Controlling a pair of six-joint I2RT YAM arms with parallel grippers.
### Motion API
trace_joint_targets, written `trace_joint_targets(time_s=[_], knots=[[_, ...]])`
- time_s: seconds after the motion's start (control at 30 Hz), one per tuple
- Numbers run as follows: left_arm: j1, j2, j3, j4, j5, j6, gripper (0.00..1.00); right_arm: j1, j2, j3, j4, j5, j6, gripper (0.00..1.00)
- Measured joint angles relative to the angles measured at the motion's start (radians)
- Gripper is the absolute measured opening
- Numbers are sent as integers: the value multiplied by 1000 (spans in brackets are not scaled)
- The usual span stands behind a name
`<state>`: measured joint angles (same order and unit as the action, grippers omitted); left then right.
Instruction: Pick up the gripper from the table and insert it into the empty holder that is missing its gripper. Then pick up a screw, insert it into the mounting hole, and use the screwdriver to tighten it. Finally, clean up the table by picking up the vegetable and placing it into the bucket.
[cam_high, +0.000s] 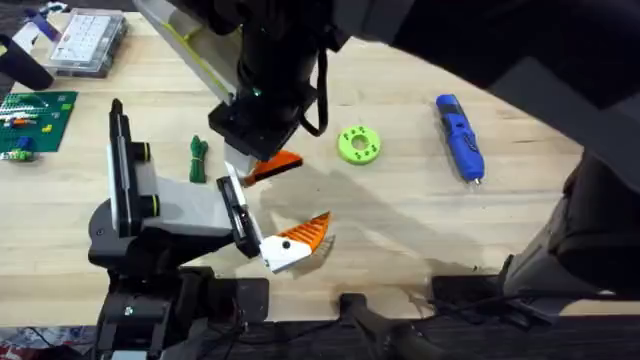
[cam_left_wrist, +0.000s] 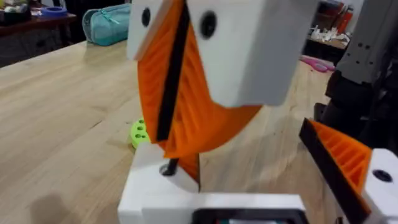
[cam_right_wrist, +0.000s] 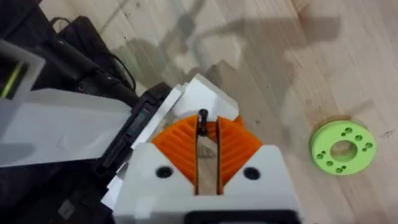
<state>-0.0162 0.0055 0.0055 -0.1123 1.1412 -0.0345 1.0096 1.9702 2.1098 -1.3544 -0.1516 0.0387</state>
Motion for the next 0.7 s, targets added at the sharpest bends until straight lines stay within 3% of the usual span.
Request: trace_joint_targets(time_s=[0.2, 0.7], knots=[[0, 0, 0, 0, 0, 0, 986, 0, 0, 0, 0, -1, 3, 11], [0, 0, 0, 0, 0, 0, 986, 0, 0, 0, 13, -3, -14, 7]])
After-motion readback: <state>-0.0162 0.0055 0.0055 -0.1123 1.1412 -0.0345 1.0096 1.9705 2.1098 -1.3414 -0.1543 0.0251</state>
